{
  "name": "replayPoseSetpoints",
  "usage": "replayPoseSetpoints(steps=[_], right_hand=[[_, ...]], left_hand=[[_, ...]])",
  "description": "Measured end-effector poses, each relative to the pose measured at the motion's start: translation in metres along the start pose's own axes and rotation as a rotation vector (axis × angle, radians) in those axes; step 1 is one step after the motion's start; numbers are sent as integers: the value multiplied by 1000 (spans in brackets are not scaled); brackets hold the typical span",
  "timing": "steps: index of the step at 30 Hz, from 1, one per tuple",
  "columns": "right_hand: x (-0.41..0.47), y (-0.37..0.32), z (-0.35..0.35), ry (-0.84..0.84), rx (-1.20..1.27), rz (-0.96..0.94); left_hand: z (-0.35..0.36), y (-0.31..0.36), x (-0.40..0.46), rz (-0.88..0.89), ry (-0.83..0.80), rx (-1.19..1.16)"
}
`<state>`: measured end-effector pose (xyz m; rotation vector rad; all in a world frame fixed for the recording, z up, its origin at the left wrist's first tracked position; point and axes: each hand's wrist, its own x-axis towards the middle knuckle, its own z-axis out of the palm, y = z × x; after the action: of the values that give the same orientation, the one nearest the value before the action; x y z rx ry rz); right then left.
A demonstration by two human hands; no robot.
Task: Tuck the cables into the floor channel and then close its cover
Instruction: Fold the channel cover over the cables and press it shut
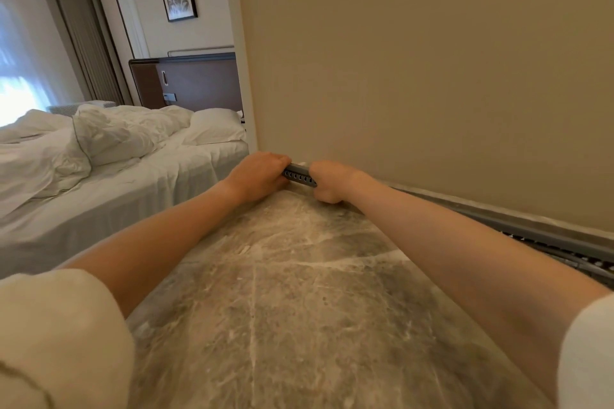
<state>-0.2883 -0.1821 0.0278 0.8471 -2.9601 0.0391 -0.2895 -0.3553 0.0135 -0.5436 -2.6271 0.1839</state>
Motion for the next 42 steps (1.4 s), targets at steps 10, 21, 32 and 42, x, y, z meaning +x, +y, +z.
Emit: replayPoseSetpoints(steps=[10, 21, 32, 42], right_hand=[[9, -9, -8, -30, 26, 79], [31, -26, 12, 146, 47, 43], [34, -24, 9, 130, 39, -2], [32, -22, -5, 56, 87, -10]], left_hand=[[2, -4, -4, 25, 95, 13], [1, -1, -8, 46, 71, 45], [-2, -2, -8, 34, 80, 46], [-17, -22, -9, -12, 17, -87]])
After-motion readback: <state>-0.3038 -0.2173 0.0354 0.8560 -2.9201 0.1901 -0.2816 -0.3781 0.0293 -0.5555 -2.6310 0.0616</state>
